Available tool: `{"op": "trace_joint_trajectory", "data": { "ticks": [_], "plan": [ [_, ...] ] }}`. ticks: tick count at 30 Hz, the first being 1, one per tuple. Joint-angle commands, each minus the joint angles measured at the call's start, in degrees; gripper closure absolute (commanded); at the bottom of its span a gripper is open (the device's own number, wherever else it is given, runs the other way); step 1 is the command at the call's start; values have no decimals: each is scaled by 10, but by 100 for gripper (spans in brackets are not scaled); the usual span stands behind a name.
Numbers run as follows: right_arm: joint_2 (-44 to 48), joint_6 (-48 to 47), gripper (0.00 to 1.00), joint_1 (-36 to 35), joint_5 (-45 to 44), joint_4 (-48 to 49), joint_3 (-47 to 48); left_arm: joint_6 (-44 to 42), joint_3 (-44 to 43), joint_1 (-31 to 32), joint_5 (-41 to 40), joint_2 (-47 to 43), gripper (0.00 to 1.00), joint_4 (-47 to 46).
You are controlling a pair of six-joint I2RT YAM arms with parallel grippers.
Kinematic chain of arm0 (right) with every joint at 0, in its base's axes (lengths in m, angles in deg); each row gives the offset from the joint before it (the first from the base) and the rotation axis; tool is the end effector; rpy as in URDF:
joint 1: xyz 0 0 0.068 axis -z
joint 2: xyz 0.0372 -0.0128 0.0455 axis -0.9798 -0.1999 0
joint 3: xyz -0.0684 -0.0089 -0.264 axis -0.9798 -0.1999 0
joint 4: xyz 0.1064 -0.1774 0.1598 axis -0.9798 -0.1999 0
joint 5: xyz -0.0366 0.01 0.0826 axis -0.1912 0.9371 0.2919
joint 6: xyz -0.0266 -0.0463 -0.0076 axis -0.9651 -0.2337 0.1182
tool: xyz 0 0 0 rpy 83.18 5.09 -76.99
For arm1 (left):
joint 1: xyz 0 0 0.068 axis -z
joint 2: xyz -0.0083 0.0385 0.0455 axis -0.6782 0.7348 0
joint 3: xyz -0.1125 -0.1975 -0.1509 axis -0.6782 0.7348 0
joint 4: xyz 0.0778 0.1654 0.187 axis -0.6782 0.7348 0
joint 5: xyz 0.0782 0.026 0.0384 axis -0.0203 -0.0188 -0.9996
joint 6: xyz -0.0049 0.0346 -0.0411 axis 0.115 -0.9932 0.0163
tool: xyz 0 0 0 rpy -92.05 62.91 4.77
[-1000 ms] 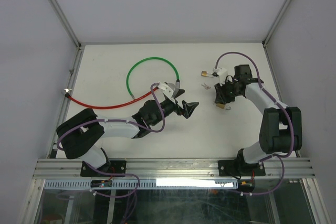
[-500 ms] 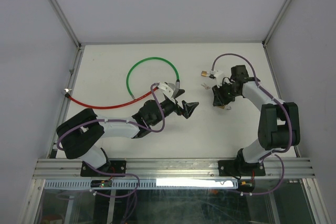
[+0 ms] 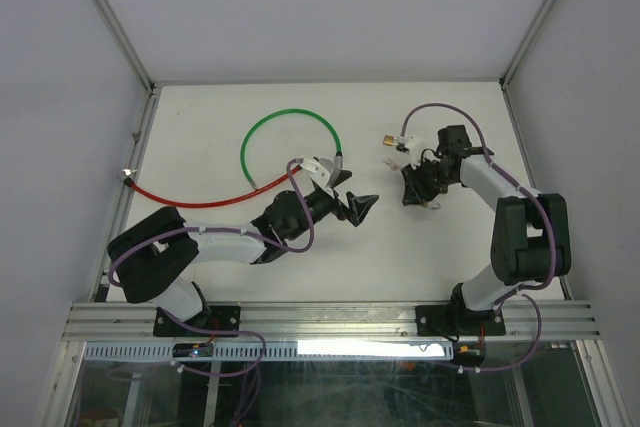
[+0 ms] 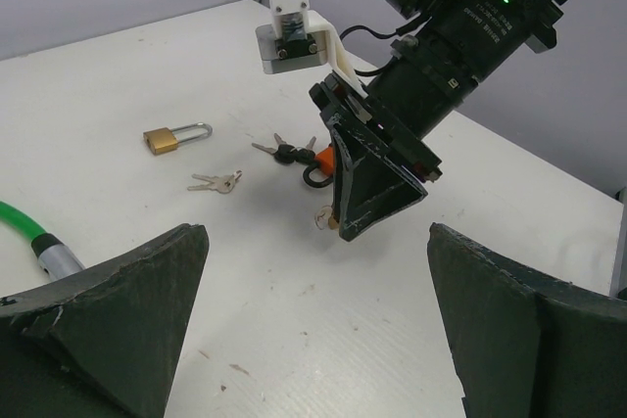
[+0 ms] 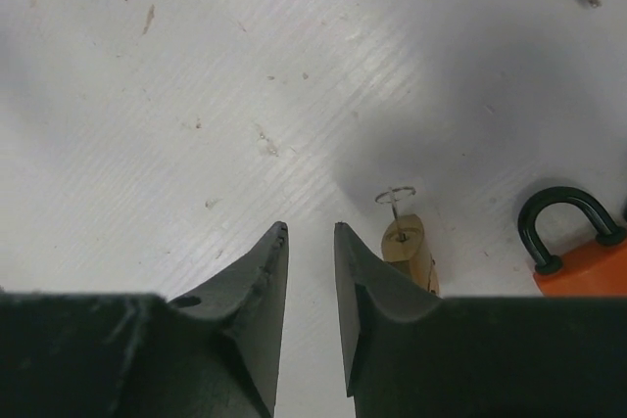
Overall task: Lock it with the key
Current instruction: Adjust the lock at the center of the board.
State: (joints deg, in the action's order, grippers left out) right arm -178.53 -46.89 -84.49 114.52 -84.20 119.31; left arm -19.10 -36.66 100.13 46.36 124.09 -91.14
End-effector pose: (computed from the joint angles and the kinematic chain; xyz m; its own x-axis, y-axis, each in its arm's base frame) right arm 0.2867 0.0490 0.1934 -0.6169 -0.5553 -0.5578 -0.7530 0.6227 0.2129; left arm 0.1762 -0.2673 0.2207 -0.1034 -0.1344 -0.9855 0.7583 0.6306 -0.1655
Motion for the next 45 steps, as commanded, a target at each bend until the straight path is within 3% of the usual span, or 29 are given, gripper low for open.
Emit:
{"op": "trace_joint_trajectory", "data": {
  "ticks": [1,12,22,25,29,34,45],
  "plan": [
    [26,-15,71,-11,57,-9,15,-14,4,5,0,-23,1,-38],
    [137,-6,67,-18,151,-5,17,17,2,-14,-6,-26,1,-26],
    [228,104,64,-20,236,56,54,173,-21,-160,113,-10,1,4],
    [246,117,63,-16,258,100,11,191,-63,-189,111,3,1,75],
    [273,123,61,-2,259,160,-65,187,-151,-231,84,31,1,279],
    [277,112,61,0,245,157,-65,166,-205,-289,11,63,1,420],
    [266,74,61,1,191,146,-73,175,-158,-400,-12,51,5,459]
  ]
}}
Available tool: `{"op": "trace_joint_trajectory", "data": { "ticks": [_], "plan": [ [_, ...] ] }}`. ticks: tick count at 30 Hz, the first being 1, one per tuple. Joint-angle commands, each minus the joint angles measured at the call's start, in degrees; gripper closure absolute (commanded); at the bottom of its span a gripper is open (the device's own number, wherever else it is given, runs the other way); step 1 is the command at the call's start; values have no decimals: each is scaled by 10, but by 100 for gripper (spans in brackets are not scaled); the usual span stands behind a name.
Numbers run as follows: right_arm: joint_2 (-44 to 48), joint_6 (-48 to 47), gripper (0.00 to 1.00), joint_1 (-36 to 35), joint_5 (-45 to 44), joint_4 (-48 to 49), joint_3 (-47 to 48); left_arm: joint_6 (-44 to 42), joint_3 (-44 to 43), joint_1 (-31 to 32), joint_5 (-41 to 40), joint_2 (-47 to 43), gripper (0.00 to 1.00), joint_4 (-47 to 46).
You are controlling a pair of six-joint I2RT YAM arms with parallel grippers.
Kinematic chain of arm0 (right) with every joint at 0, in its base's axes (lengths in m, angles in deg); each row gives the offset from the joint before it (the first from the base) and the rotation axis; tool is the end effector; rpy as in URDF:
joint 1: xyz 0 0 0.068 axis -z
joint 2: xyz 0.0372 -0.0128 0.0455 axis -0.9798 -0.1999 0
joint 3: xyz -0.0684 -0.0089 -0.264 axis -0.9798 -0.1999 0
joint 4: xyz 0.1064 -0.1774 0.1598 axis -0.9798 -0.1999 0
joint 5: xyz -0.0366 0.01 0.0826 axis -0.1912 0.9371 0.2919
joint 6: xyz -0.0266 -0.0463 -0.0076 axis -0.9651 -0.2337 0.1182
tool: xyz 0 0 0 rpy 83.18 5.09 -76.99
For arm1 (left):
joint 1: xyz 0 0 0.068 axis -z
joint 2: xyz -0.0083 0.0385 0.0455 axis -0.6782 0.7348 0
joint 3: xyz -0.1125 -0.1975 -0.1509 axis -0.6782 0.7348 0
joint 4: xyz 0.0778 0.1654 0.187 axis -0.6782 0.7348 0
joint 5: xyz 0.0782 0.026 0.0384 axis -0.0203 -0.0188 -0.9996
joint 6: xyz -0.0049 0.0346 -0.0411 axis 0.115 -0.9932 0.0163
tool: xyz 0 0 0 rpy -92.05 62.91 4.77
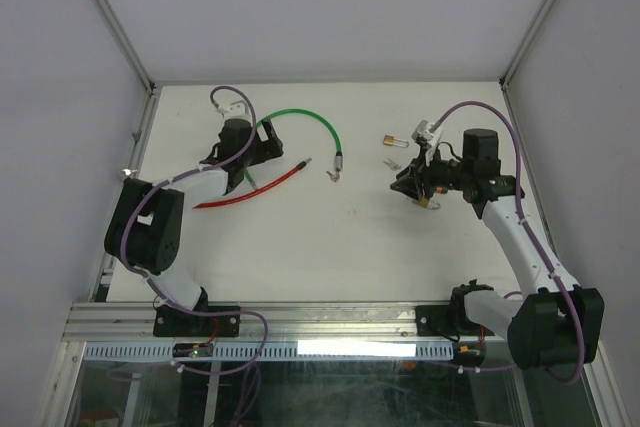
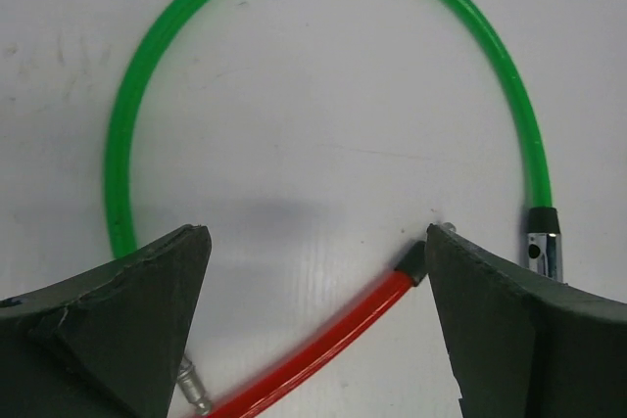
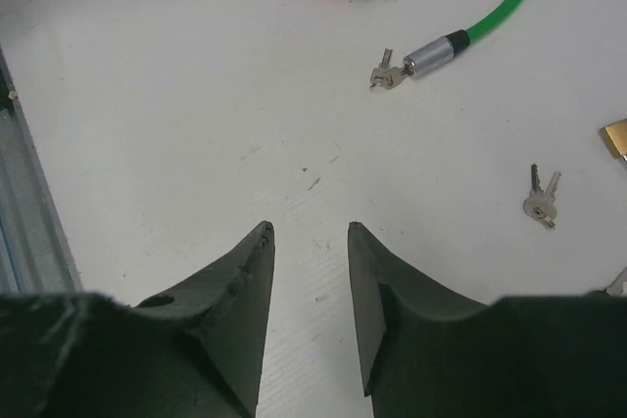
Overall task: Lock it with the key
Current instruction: Adjust the lock at the center of the board.
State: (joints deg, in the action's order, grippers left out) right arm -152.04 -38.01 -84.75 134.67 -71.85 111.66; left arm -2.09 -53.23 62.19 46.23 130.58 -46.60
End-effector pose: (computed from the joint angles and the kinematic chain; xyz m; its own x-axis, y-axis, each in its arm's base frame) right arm 0.2227 0.0527 0.2836 -0.2692 -0.3030 -0.9142 -0.8803 0.4624 0.1059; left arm 0.3392 -0.1151 0.1934 -0.5515 -0.2701 -0.7892 -0.0218 0.9505 -0.3101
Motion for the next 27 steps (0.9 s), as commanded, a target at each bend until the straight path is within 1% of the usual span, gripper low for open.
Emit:
{"op": "trace_joint_trajectory", "data": {
  "ticks": [1,4,5,9,10,11,19,21,25,27],
  "plan": [
    [1,-16,61,3,-11,23,3,6,9,-28,-8,-12,6,16],
    [-3,-17,61,4,-12,24,4,9,6,-42,-4,3,10,34],
    [-5,-17,61,4,-12,24,2,9,3,-45,-6,9,13,42],
    [-7,-17,61,4,-8,24,1,8,-14,-48,-32,31,33,79],
    [-7,-17,61,4,-8,24,1,9,-18,-49,-40,34,38,87],
    [-7,-17,61,3,-7,24,1,10,-21,-49,-50,38,40,94],
    [-7,-17,61,4,-7,24,1,37,-45,-49,-119,60,40,155],
    [-7,-18,61,4,-7,24,1,39,-54,-48,-119,64,41,167],
    [-8,-18,61,4,-6,24,0,19,-63,-48,-90,49,38,171],
    [-9,-19,61,3,-7,23,0,8,-62,-48,-94,31,35,171]
  ]
}}
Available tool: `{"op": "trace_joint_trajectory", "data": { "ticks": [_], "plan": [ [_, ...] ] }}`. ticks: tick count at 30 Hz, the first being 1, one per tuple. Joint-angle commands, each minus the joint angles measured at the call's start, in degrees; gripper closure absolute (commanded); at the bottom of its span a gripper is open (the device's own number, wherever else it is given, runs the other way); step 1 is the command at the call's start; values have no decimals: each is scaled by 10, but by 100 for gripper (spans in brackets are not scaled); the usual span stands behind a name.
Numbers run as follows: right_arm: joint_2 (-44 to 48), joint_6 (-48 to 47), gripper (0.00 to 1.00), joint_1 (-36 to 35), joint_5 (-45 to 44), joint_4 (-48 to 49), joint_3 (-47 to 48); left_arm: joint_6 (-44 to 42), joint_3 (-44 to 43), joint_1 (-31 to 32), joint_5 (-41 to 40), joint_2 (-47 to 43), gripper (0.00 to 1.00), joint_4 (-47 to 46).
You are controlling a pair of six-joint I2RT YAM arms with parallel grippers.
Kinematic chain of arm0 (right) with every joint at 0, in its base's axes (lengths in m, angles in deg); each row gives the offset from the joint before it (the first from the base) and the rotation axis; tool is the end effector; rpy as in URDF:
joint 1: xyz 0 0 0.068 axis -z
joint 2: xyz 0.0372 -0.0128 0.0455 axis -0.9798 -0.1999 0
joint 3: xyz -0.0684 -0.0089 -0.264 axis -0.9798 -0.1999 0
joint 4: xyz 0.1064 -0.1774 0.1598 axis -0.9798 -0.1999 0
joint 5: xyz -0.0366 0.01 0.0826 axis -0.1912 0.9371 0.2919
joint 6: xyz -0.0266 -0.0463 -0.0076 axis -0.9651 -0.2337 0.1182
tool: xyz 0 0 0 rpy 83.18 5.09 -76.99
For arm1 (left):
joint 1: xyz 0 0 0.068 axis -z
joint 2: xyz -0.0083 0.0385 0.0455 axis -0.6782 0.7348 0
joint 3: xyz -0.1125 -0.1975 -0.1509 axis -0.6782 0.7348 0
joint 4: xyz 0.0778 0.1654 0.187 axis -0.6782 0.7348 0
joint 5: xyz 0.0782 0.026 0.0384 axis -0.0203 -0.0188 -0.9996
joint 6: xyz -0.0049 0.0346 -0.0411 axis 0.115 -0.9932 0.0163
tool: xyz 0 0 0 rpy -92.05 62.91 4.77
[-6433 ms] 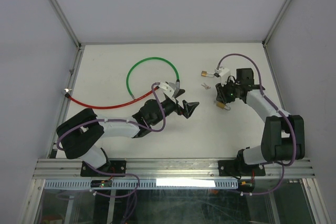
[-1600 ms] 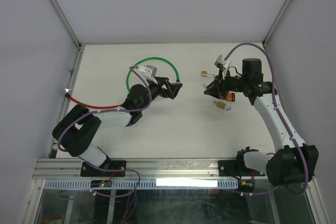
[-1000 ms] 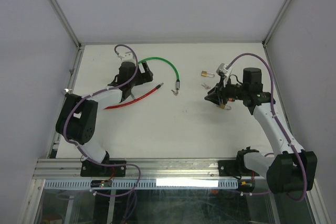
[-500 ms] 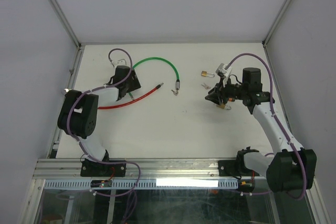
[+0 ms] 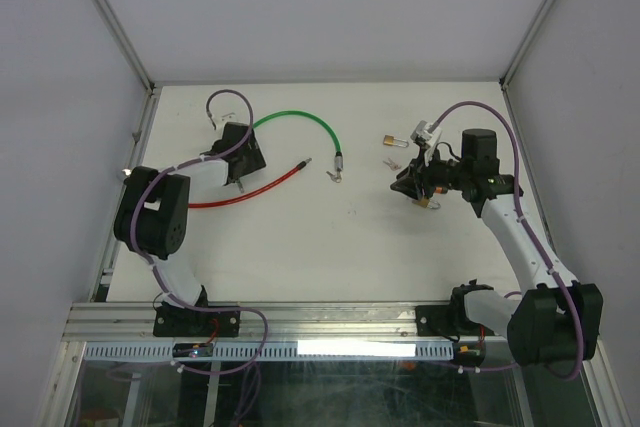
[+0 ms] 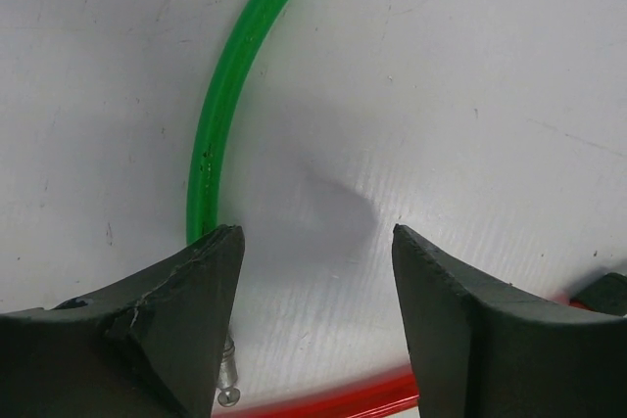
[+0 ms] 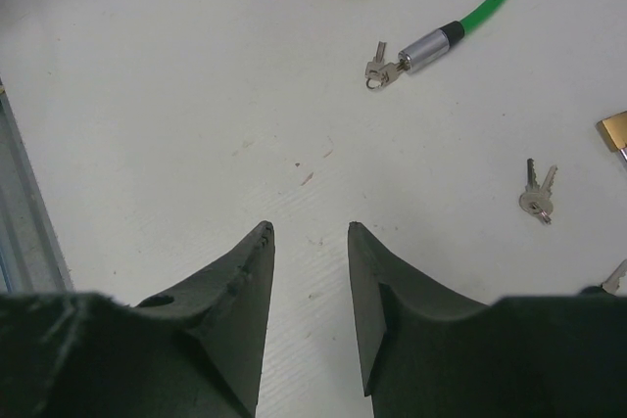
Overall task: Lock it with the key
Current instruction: Adjust the lock at the center of the board.
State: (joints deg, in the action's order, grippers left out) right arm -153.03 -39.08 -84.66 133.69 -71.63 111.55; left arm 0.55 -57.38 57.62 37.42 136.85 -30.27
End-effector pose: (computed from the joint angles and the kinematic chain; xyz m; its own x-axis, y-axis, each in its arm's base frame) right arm 0.2261 0.0523 0.2794 -0.2702 -0.3191 -0.9084 -0.8770 0.4708 0.0955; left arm 0.3485 -0.0825 0.1556 -0.6910 -0.2957 -0.6596 -0.2973 0.9480 -0.1135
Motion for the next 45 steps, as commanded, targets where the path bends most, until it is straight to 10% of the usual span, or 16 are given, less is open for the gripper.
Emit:
{"op": "trace_joint_trajectory", "data": {
  "ticks": [1,16,33,45],
  "plan": [
    [1,-9,61,3,3,20,2,-25,-18,-2,-16,-43,35,7],
    [2,-9,61,4,3,20,1,-10,5,-4,-88,-15,40,11],
    [5,-7,60,6,8,20,2,1,-13,-8,-30,6,99,45],
    [-14,35,61,6,47,47,-12,11,8,-2,35,-186,100,31]
  ]
}}
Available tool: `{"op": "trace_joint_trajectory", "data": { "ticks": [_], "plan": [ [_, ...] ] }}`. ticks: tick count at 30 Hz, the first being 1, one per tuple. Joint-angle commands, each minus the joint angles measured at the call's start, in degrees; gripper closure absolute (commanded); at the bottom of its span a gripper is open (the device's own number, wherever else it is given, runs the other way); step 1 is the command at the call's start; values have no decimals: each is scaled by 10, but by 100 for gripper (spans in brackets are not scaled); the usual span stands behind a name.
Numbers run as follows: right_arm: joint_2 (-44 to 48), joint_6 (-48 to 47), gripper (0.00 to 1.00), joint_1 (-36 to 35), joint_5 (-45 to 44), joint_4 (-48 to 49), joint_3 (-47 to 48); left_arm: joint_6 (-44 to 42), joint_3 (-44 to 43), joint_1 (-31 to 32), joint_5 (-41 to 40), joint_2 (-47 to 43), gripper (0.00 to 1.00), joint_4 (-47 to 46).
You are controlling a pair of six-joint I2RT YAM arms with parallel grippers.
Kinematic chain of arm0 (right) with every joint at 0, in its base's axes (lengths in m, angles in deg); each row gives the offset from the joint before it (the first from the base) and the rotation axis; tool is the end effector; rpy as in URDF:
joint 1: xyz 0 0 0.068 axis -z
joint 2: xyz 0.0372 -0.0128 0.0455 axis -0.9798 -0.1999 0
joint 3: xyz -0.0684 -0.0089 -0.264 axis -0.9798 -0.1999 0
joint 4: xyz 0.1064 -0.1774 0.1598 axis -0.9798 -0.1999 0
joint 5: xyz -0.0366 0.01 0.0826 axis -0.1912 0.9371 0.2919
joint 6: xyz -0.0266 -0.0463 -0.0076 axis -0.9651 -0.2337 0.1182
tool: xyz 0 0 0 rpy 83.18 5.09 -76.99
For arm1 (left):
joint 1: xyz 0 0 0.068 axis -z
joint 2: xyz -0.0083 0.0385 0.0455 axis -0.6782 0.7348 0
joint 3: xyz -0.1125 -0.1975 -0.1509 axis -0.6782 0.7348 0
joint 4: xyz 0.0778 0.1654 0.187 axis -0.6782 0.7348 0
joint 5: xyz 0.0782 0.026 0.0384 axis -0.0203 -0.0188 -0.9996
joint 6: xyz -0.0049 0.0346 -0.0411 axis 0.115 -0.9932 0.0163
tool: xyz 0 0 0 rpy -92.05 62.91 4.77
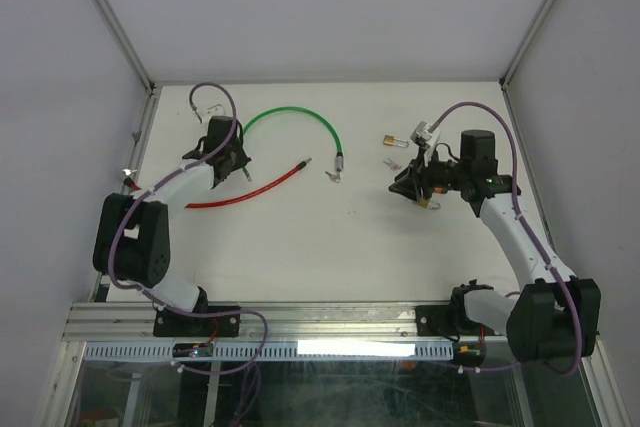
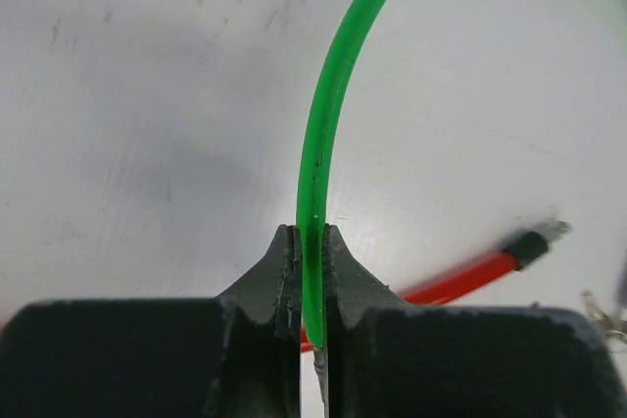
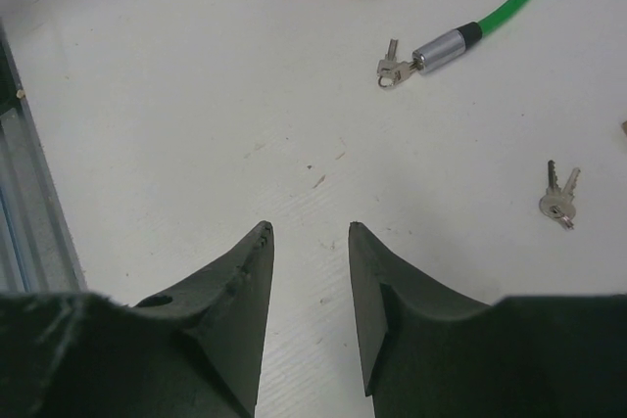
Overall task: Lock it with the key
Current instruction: Adjust the lock at the center of the board.
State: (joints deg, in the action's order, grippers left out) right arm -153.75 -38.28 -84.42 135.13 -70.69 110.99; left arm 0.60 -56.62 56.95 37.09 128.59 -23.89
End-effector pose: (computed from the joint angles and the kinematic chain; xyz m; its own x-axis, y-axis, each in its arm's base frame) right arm 0.2281 0.0521 0.2752 -0.2847 -0.3027 -0.9096 -0.8793 0.4603 0.1221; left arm 0.3295 -0.0731 0.1913 -0.6728 -0.3074 -0.6730 -0.3101 0.9430 -0.1207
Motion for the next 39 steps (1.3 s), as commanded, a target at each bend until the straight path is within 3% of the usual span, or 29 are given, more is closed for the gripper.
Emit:
{"op": "trace_joint_trajectory", "data": {
  "ticks": [1,11,24,32,39],
  "plan": [
    [-10,32,61,4,36,42,-8,11,2,8,45,-113,100,-33],
    [-47,112,60,3,41,123,-40,89,126,59,104,-245,100,-63],
    [-107,120,60,-15,-74,164,-46,282,306,201,24,-434,100,-75],
    [-137,79,60,-49,-148,149,-14,240,329,226,25,-438,99,-80],
    [-227,73,57,-112,-278,134,79,146,356,226,54,-448,52,-165]
  ]
}}
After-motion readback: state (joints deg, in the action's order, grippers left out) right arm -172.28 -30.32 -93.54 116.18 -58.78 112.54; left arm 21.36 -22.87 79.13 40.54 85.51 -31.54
